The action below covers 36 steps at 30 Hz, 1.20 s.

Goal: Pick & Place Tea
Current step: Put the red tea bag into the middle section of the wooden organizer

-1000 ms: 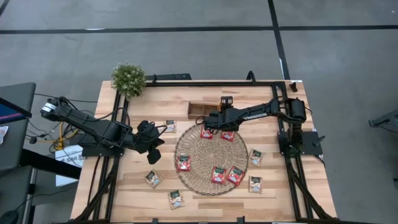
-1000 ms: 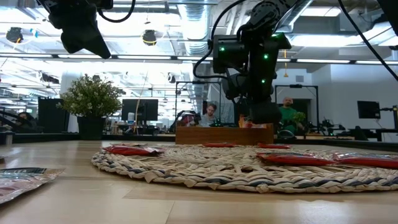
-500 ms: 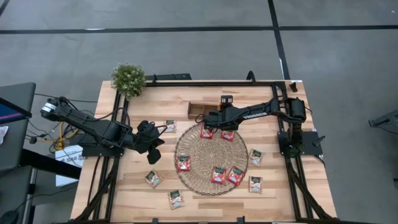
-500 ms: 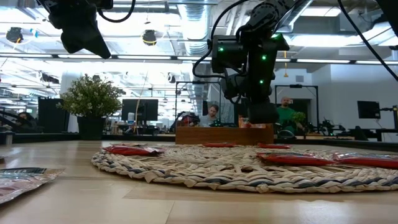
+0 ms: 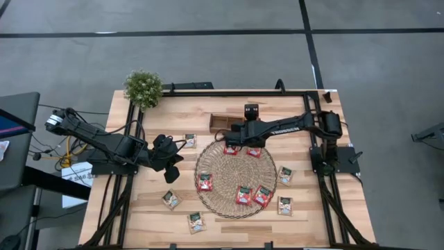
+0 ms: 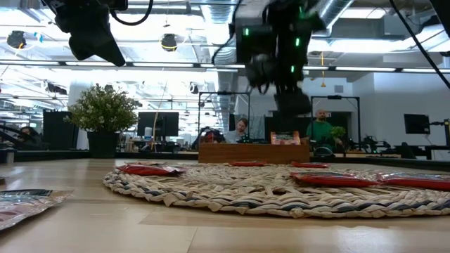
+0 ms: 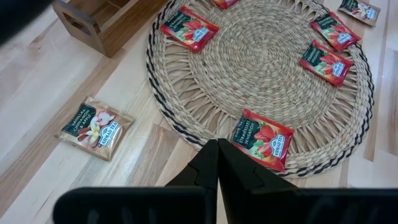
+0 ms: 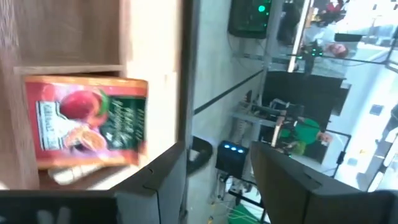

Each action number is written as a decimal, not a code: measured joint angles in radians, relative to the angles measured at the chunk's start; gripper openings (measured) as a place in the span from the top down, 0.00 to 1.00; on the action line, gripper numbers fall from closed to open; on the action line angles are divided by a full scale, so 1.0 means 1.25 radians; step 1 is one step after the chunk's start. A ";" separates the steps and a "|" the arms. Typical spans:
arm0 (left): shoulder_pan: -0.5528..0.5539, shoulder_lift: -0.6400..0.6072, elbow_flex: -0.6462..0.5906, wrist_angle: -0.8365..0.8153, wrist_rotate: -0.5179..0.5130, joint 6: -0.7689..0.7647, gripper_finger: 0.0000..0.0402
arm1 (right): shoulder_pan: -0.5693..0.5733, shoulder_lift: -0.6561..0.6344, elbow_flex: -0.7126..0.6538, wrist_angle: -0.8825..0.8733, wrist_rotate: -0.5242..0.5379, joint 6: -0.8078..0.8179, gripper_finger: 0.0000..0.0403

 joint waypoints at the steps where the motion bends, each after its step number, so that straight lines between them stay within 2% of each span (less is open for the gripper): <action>1: 0.000 0.000 0.000 0.000 0.000 0.000 1.00 | 0.010 0.000 0.025 -0.047 -0.001 0.025 0.57; 8: 0.000 0.000 0.000 0.000 0.000 0.000 1.00 | 0.085 -0.015 0.146 -0.333 -0.016 0.276 0.59; 12: 0.000 0.000 0.000 0.000 0.000 0.007 1.00 | 0.123 -0.077 0.136 -0.345 -0.056 0.365 0.59; 17: 0.000 0.000 0.000 0.000 0.000 0.015 1.00 | 0.157 -0.164 0.102 -0.341 -0.183 0.419 0.59; 25: 0.000 0.000 0.000 0.000 0.009 0.015 1.00 | 0.248 -0.287 -0.028 -0.203 -0.419 0.419 0.59; 30: 0.000 0.000 0.000 0.000 0.009 0.015 1.00 | 0.282 -0.323 -0.145 -0.067 -0.437 0.444 0.60; 36: 0.000 0.000 0.000 0.000 0.025 0.010 1.00 | 0.245 -0.326 -0.245 0.037 -0.445 0.482 0.59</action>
